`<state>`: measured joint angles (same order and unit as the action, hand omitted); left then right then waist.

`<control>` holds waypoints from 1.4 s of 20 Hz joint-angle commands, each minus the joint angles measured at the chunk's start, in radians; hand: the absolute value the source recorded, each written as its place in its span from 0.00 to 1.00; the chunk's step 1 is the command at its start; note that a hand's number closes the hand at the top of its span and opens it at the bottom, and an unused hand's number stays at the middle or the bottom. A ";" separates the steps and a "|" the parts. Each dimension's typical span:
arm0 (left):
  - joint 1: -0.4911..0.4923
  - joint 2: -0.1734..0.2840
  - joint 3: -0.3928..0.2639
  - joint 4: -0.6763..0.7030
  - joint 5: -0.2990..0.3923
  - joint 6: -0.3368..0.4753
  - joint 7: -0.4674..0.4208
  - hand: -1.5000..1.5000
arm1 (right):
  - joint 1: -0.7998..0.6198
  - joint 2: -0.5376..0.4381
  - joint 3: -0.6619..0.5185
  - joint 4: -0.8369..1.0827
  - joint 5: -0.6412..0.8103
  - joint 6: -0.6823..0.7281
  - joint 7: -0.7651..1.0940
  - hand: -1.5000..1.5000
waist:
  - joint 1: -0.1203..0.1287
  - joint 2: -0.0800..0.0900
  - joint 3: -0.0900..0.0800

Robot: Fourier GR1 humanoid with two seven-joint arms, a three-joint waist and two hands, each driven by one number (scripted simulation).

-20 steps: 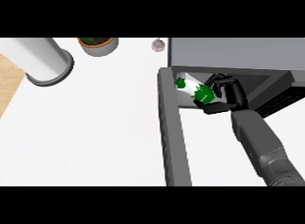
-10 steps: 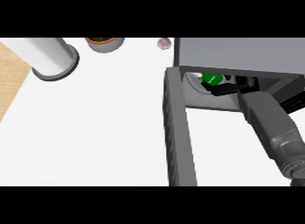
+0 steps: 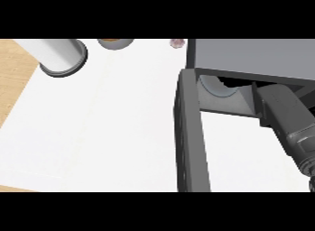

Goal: Pick up the milk, place it into the microwave and close the microwave

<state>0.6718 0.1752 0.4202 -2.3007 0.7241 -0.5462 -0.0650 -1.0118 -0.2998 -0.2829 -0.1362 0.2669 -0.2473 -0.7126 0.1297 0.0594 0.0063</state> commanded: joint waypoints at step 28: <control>-0.108 0.096 0.029 0.009 0.001 0.020 0.039 0.00 | -0.045 -0.131 -0.031 0.025 -0.016 -0.077 0.036 1.00 | 0.085 0.048 0.006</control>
<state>0.5724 0.2570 0.4407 -2.2878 0.7380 -0.5221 -0.0283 -1.0333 -0.3854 -0.3283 -0.1147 0.2314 -0.3408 -0.6861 0.2030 0.0992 0.0180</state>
